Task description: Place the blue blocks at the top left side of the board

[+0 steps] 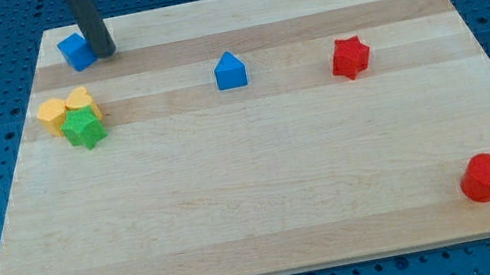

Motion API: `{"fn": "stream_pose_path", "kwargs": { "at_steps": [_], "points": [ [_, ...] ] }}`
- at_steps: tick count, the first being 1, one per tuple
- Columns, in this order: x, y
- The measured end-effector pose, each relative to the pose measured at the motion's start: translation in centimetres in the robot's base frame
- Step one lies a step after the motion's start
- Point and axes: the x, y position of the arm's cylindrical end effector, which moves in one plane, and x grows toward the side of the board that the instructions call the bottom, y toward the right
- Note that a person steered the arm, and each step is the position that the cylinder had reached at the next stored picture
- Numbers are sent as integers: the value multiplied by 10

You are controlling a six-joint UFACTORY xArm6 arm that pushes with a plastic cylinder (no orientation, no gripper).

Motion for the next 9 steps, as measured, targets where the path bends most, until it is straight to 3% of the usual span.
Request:
{"fn": "stream_pose_path", "kwargs": {
  "at_steps": [1,2,3,4,5,6,7,9],
  "points": [
    [14,-37],
    [-26,-44],
    [-18,32],
    [-19,151],
    [23,246],
    [88,240],
    [93,158],
    [10,40]
  ]
}}
